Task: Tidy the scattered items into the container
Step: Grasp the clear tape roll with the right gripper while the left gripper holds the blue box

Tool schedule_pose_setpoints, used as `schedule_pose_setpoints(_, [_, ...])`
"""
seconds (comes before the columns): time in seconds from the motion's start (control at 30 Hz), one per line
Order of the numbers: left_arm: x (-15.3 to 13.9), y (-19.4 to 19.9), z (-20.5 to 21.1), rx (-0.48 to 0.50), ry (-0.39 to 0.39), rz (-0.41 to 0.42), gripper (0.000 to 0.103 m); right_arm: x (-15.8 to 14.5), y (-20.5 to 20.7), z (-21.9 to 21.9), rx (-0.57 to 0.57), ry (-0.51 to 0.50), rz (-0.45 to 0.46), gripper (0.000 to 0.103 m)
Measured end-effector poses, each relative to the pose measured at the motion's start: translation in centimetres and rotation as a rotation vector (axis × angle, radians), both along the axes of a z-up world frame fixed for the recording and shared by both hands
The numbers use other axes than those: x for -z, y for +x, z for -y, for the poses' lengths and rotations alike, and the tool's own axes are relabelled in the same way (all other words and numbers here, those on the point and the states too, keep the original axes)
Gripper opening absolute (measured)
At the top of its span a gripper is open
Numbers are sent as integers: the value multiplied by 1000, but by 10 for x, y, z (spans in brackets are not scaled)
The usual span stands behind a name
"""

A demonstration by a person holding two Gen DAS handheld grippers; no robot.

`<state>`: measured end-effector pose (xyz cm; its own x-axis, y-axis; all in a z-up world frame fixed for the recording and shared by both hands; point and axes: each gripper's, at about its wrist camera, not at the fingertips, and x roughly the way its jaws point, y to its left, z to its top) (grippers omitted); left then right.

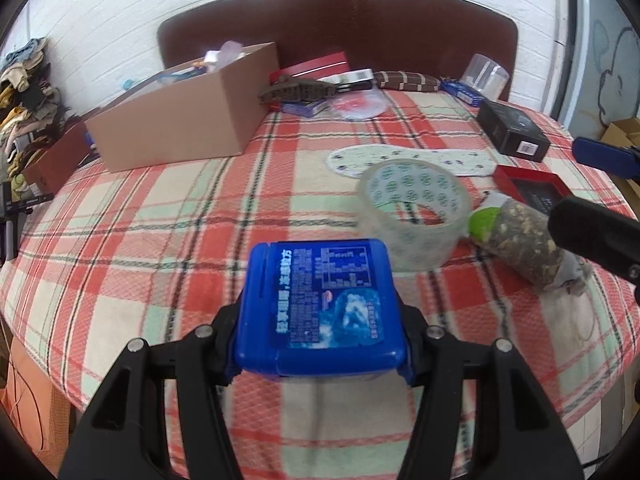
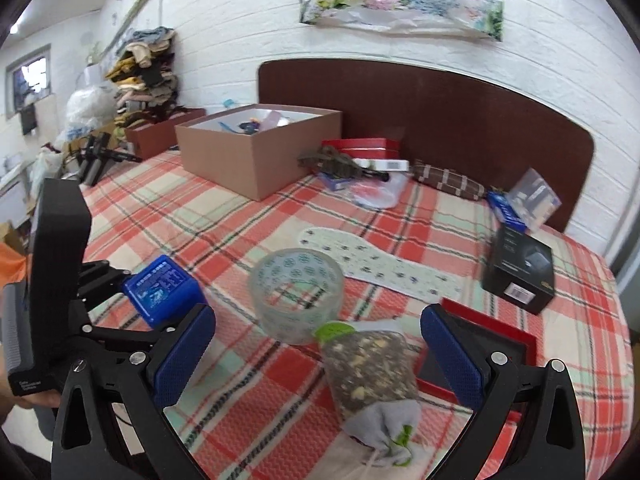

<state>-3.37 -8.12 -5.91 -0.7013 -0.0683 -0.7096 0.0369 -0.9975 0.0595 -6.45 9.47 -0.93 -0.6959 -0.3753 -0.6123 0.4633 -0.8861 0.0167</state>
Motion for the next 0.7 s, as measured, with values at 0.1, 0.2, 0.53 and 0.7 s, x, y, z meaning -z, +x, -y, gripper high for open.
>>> schedule_pose_setpoints(0.1, [-2,2,18,-34,-5,0,57,5,-17,21,-90,-3,35,98])
schedule_pose_setpoints(0.2, [-5,4,33,-59,-7,-9,58,10,-36,41,-120,37,58,57])
schedule_pose_setpoints(0.53, [-1,3,63,-91,28,-14,58,43,-67,87,-112,167,180,56])
schedule_pose_setpoints(0.7, [1,0,72,-96,46,-16,58,66,-79,103,-67,276,268,45])
